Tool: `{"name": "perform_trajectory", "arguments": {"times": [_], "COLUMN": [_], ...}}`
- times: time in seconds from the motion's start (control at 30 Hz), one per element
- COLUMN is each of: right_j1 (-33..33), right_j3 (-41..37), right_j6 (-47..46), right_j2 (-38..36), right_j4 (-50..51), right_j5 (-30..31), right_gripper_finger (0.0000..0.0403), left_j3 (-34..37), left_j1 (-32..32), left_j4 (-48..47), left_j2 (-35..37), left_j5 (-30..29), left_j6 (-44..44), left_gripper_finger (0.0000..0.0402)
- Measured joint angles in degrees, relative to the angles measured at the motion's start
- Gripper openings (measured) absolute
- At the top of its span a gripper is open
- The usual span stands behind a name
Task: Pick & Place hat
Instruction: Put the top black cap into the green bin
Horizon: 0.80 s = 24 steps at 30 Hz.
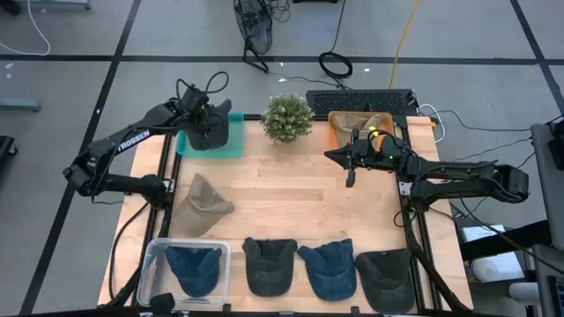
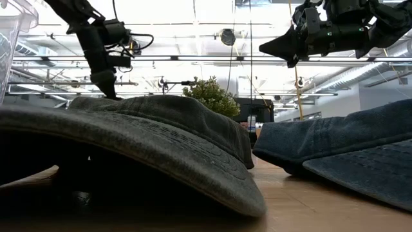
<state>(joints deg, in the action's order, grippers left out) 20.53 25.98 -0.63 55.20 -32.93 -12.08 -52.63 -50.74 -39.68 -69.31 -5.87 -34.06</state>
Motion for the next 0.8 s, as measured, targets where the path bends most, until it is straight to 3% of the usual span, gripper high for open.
{"name": "perform_trajectory", "arguments": {"times": [0.2, 0.43, 0.67, 0.8], "right_j1": [0.0, 0.0, 0.0, 0.0], "right_j3": [0.0, 0.0, 0.0, 0.0], "right_j6": [0.0, 0.0, 0.0, 0.0], "right_j2": [0.0, 0.0, 0.0, 0.0], "right_j4": [0.0, 0.0, 0.0, 0.1], "right_j5": [0.0, 0.0, 0.0, 0.0], "right_gripper_finger": [0.0, 0.0, 0.0, 0.0], "left_j3": [0.5, 0.5, 0.5, 0.5], "left_j1": [0.0, 0.0, 0.0, 0.0], "left_j4": [0.0, 0.1, 0.1, 0.1], "left_j2": [0.0, 0.0, 0.0, 0.0], "left_j5": [2.5, 3.3, 3.4, 3.4], "left_j6": [0.3, 0.8, 1.1, 1.2], "left_gripper_finger": [0.0007, 0.0033, 0.0007, 0.0023]}}
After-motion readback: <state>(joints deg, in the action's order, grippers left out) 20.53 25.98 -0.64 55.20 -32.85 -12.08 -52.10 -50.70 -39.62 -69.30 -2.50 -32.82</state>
